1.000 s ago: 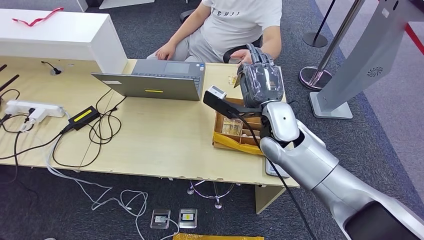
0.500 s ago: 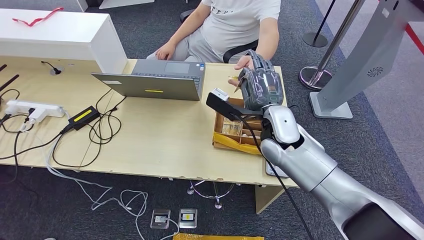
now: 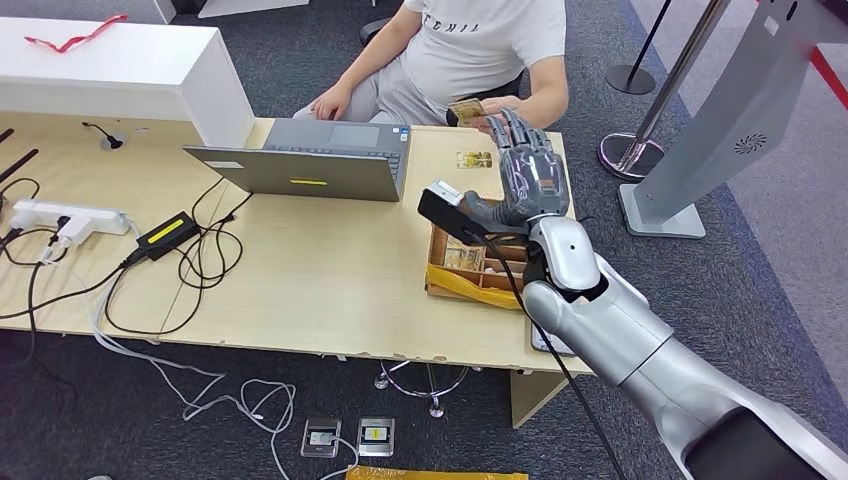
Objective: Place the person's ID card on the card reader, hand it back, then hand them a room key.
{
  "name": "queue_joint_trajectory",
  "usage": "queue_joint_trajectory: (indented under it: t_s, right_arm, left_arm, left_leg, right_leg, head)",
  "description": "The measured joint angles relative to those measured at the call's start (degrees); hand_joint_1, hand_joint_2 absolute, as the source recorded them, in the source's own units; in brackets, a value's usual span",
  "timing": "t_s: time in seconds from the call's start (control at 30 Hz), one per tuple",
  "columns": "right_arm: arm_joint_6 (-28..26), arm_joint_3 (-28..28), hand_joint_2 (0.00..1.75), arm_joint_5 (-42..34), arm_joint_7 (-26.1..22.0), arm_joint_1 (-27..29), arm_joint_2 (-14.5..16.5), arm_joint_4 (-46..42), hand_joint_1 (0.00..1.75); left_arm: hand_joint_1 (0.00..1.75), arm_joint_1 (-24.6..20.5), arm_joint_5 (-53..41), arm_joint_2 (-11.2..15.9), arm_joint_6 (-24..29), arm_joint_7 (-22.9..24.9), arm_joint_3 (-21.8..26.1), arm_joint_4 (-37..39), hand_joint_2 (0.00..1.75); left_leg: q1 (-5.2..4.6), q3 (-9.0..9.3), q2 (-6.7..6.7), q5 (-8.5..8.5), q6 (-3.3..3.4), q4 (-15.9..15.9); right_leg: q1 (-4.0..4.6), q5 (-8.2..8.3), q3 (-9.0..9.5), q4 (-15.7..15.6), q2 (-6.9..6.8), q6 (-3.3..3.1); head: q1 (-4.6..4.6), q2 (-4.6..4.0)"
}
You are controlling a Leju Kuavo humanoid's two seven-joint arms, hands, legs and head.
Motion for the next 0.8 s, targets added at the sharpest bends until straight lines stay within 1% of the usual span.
queue_joint_trajectory:
  t_s: [0.23, 0.37, 0.47, 0.57, 0.67, 0.8]
  right_arm:
    - [-0.61, -0.03, 0.0, -0.75, -1.14, 0.07, -0.05, 1.24, 0.0]
    - [-1.02, -1.2, 0.0, -6.03, -2.03, 0.48, -0.24, 1.67, 0.0]
    - [-1.41, -3.03, 0.0, -11.27, -1.69, 0.91, -1.49, 1.89, 0.0]
    - [-1.77, -5.33, 0.0, -17.18, -0.28, 1.89, -5.03, 2.34, 0.0]
    - [-3.23, -8.91, 0.0, -23.65, 0.7, 4.13, -10.43, 3.02, 0.0]
    - [-4.15, -12.96, 0.0, -26.97, 3.75, 6.01, -16.82, 3.47, 0.0]
  left_arm:
    - [0.0, 0.05, 0.03, 0.0, -0.14, 0.0, 0.0, 0.0, 0.0]
    - [0.0, 0.22, 0.04, 0.0, -0.26, 0.32, 0.0, 0.0, 0.0]
    - [0.0, 0.52, 0.3, 0.0, -0.33, 0.45, 0.01, 0.0, 0.0]
    - [0.0, 1.02, 0.88, 0.01, -0.38, 0.06, 0.07, 0.0, 0.0]
    - [0.0, 1.98, 1.38, 0.03, -0.5, -0.04, 0.15, 0.0, 0.0]
    - [0.0, 2.97, 2.2, 0.2, -0.4, 0.13, 0.17, 0.0, 0.0]
  left_leg:
    - [0.0, 0.01, 0.0, 0.0, 0.0, 0.0]
    - [0.0, 0.02, 0.0, 0.0, 0.0, 0.0]
    - [-0.01, 0.05, 0.0, 0.0, 0.0, 0.01]
    - [-0.02, 0.08, -0.11, -0.01, 0.01, 0.03]
    - [-0.03, 0.04, -0.26, -0.02, 0.03, 0.04]
    - [-0.05, 0.03, -0.05, -0.09, 0.05, 0.04]
  right_leg:
    - [0.0, 0.0, 0.0, 0.0, 0.0, 0.0]
    - [0.0, 0.0, -0.02, 0.0, 0.01, 0.0]
    - [0.0, 0.0, -0.05, -0.04, 0.02, 0.0]
    - [-0.01, 0.0, 0.02, -0.11, -0.05, 0.0]
    - [-0.03, 0.0, 0.1, -0.2, -0.17, 0.02]
    - [-0.05, 0.03, 0.04, -0.26, 0.06, 0.06]
  head:
    - [0.0, -0.01]
    - [0.0, -0.01]
    - [-0.01, -0.01]
    - [-0.02, 0.0]
    - [0.01, -0.01]
    - [0.0, 0.0]
